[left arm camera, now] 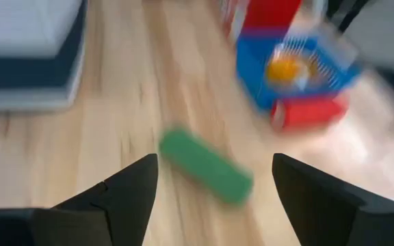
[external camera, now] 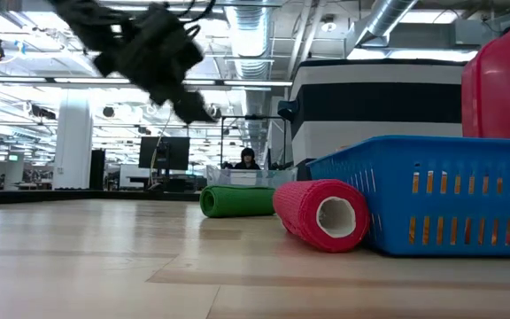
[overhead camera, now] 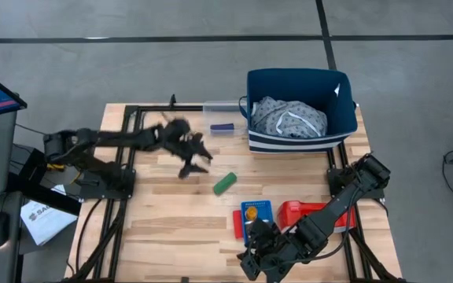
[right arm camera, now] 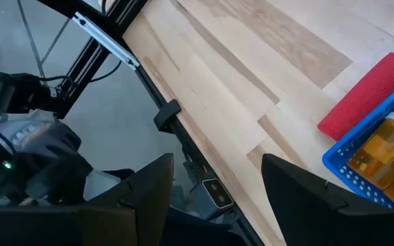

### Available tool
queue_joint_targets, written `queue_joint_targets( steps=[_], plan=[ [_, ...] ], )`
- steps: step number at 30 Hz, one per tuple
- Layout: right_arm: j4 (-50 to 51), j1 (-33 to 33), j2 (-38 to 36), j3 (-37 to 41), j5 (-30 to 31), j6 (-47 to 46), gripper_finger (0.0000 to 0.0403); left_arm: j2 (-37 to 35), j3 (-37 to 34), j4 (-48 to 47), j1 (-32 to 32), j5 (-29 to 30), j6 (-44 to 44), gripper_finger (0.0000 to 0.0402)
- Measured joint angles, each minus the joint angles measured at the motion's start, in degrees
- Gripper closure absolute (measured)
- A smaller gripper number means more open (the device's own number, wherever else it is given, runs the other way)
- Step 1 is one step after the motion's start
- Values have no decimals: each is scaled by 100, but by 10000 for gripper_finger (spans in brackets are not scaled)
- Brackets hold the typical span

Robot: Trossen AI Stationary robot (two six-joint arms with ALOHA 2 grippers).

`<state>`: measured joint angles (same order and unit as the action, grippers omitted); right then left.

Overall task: Pick & Place Medicine items
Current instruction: Put the green bandage into the transparent bin

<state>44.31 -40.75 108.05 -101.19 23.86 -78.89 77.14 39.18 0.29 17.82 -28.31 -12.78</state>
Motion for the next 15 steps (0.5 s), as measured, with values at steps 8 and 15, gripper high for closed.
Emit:
queue_joint_targets(
  steps=[8,15],
  plan=[
    [-143,43,0,0,-146,97,184,150,-1041,1667,-1818,2234,843,81],
    [-285,81,0,0,-156,306,184,1046,-1027,2586,-2326,3327,1296,50]
  ],
)
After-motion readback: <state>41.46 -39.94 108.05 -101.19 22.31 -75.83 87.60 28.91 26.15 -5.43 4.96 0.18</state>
